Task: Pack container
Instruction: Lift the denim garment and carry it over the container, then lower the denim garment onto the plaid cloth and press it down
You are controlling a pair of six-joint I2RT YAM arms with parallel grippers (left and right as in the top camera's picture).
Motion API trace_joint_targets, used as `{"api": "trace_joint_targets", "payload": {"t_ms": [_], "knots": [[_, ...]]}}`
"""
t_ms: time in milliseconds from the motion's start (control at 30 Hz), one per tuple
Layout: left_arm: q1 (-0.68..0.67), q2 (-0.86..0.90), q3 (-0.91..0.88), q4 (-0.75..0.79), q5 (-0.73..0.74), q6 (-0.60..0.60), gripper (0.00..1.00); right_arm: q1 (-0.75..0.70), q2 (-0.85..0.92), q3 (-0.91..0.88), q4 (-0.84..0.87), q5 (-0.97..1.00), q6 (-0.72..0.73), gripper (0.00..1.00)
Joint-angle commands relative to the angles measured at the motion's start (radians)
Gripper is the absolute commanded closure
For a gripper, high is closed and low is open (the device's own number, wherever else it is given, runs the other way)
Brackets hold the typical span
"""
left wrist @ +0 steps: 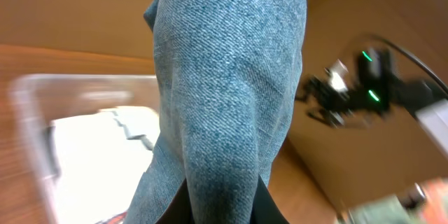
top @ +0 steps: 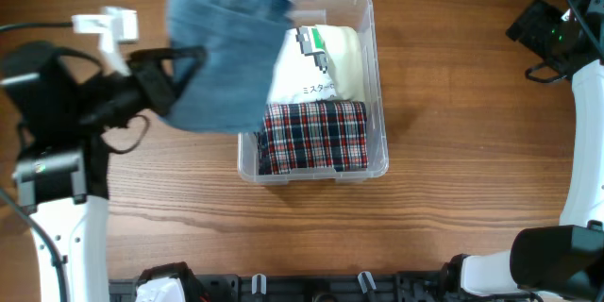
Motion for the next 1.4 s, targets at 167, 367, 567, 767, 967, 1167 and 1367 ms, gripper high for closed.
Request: {"api": "trace_joint_targets", "payload": {"t_ms": [167, 367, 567, 767, 967, 1167, 1367], "knots": [[-0.315, 0.14, 0.031, 0.057, -0.017, 0.07, 0.96, -0.005, 0.011, -0.003, 0.003, 0.021, -0.008, 0.0], [-0.442, 0.245, 0.031, -0.004, -0.263, 0.158, 0.96, -0.005, 0.011, -0.003, 0.003, 0.021, -0.008, 0.0], [-0.46, 0.274, 0.033, -0.126, -0.419, 0.27, 0.96, -0.005, 0.011, -0.003, 0.003, 0.021, -0.008, 0.0], [-0.46, 0.274, 0.054, -0.26, -0.463, 0.353, 0.96, -0.005, 0.011, -0.003, 0.003, 0.021, -0.008, 0.0], [-0.474, 0.286, 0.055, -0.349, -0.463, 0.429, 0.96, -0.005, 0.011, -0.003, 0.003, 0.021, -0.008, 0.0], [-0.506, 0.305, 0.055, -0.359, -0.399, 0.47, 0.96, -0.005, 0.011, -0.003, 0.003, 0.021, -0.008, 0.0], [-0.508, 0.305, 0.106, -0.375, -0.363, 0.496, 0.96, -0.005, 0.011, -0.003, 0.003, 0.021, -0.008, 0.0]]}}
